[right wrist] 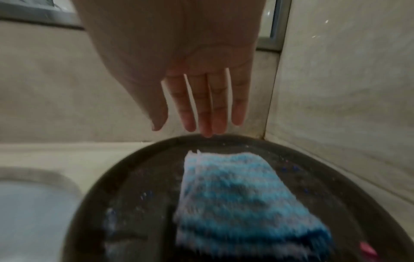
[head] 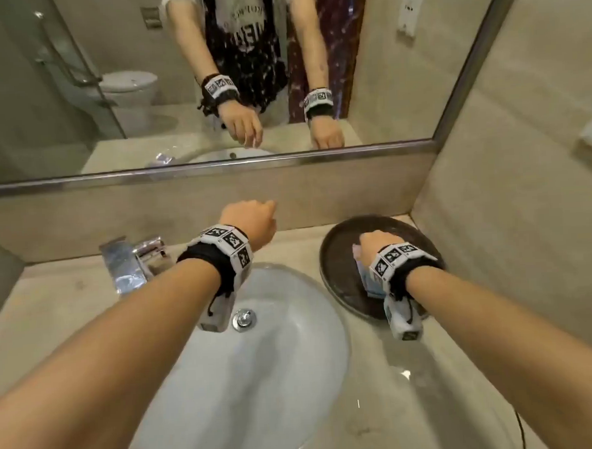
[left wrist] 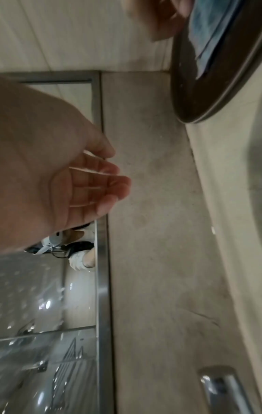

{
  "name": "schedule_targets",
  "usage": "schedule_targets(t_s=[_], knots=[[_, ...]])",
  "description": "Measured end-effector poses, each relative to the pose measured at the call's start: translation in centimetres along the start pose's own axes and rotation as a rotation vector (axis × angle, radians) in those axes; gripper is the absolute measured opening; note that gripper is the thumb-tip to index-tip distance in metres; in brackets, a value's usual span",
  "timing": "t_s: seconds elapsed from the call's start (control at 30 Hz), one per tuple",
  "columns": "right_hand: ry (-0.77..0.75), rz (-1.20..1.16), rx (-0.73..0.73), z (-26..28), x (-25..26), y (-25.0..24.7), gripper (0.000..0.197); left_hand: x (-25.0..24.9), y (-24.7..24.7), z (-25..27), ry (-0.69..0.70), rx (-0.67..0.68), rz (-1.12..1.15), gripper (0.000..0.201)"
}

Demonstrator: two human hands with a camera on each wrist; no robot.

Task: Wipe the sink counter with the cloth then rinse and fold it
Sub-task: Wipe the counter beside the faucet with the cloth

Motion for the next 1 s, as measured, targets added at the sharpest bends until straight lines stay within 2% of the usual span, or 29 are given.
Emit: schedule_targets(t_s=[0.2, 0.27, 0.33, 0.5, 0.53, 0.6, 0.7, 0.77, 0.83, 1.0], knots=[[0.121, 0.096, 0.19, -3.5, -1.6, 5.4, 0.018, -0.3, 4.6, 0.4, -0.055, 0.069, -0.022, 0.027], [0.157, 0.15, 0.236, -4.4, -1.6, 6.2, 0.026, -0.1, 5.4, 0.7, -0.056, 0.049, -0.021, 0.026], [0.221, 0.129, 0.28, -4.1, -1.9, 6.2, 0.025, -0.1, 6.0, 1.1, -0.057, 0.047, -0.019, 0.025], [0.099, 0.183, 0.214, -3.7, -1.3, 5.5, 0.046, 0.0, 6.3, 1.9, -0.057, 0.041, 0.002, 0.025], [0.068, 0.135, 0.176, -3.2, -1.1, 4.6, 0.041, -0.1, 6.1, 2.0, -0.053, 0.029, 0.012, 0.025], [0.007, -0.025, 0.088, -2.0, -0.6, 2.5, 0.015, -0.2, 5.6, 2.4, -0.039, 0.021, 0.023, 0.025], [0.019, -0.403, 0.032, -0.2, 0.4, -0.3, 0.008, -0.1, 4.1, 3.4, -0.032, 0.013, 0.028, 0.027], [-0.03, -0.616, -0.021, 1.2, 2.3, -2.9, 0.009, 0.4, 2.4, 4.3, -0.033, -0.022, 0.015, 0.028], [-0.104, -0.732, -0.06, 2.6, 4.9, -5.6, 0.017, 1.4, 0.4, 5.5, -0.047, -0.063, 0.029, 0.031], [-0.357, -0.824, -0.042, 8.1, 14.0, -11.3, 0.034, 5.9, -3.8, 10.3, -0.099, -0.13, 0.225, 0.052]])
Point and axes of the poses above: each hand's wrist, its own z-axis away from the middle knuckle, its own y-axis out of the palm, x = y × z, the point moved 8 cm from there along -z, towards the middle knuckle, and after that the axes turned 8 degrees about y, right-handed, at the moved point
